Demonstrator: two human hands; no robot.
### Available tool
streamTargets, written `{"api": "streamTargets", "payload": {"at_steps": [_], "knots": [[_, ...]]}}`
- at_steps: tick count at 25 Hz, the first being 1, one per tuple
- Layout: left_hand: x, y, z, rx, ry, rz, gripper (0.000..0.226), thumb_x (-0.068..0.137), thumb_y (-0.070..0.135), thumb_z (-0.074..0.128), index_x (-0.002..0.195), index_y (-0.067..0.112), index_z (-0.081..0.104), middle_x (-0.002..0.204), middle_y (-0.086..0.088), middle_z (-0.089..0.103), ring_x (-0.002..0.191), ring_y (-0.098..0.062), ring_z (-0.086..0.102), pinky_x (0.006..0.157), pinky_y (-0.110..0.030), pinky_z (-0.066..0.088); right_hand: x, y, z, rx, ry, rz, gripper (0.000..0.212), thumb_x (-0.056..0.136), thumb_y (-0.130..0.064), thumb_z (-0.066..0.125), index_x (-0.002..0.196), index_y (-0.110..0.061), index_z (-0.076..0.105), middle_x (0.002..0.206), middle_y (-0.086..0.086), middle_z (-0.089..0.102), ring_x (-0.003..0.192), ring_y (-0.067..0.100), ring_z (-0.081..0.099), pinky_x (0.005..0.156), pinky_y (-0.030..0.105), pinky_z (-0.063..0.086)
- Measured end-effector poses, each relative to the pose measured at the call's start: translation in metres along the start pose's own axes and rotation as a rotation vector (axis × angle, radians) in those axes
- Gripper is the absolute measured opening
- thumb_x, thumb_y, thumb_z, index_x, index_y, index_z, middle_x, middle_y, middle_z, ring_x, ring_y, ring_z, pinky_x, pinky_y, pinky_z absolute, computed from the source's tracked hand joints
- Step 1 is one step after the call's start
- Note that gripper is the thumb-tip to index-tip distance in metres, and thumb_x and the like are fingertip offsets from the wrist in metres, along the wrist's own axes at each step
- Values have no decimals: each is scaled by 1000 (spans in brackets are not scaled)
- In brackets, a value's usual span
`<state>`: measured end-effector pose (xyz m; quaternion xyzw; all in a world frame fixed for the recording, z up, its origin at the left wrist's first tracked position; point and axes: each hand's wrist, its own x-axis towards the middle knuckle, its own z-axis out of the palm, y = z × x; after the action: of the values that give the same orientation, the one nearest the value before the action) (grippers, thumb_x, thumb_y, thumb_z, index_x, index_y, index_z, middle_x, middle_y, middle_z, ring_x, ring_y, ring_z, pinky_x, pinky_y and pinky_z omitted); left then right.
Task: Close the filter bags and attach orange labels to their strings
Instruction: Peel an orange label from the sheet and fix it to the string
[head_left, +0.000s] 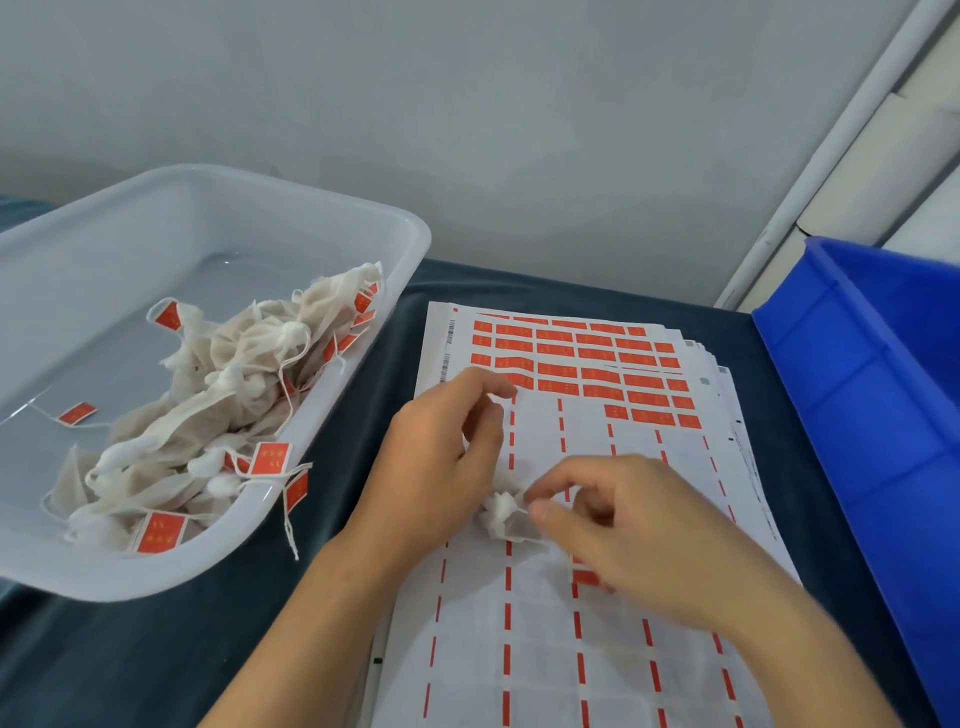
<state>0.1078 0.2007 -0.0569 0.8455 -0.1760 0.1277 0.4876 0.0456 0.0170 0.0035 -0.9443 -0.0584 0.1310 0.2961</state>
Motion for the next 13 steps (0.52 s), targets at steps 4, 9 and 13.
{"api": "streamTargets", "payload": {"at_steps": [4,9,13], "knots": [[-3,7,3,157,-43,60,42,103,29,58,138,49,47,115,33,53,107,6,58,88,-12,51,-3,2,18,-59,157,31,16,86,-63,71,89,-48,66,74,-34,62,71,-5,62,59,15,43],[-5,14,-2,112,-96,100,24,103,38,53,125,37,63,116,25,63,110,-1,59,92,-20,52,0,11,24,-32,368,-48,12,90,-47,74,85,-46,64,66,-26,61,72,2,64,64,11,47],[-7,20,-3,134,-260,194,26,96,47,53,107,32,71,102,20,67,102,-7,61,85,-29,54,0,20,23,-246,659,-203,10,87,-38,77,92,-33,69,79,-17,68,62,5,57,65,11,44]]}}
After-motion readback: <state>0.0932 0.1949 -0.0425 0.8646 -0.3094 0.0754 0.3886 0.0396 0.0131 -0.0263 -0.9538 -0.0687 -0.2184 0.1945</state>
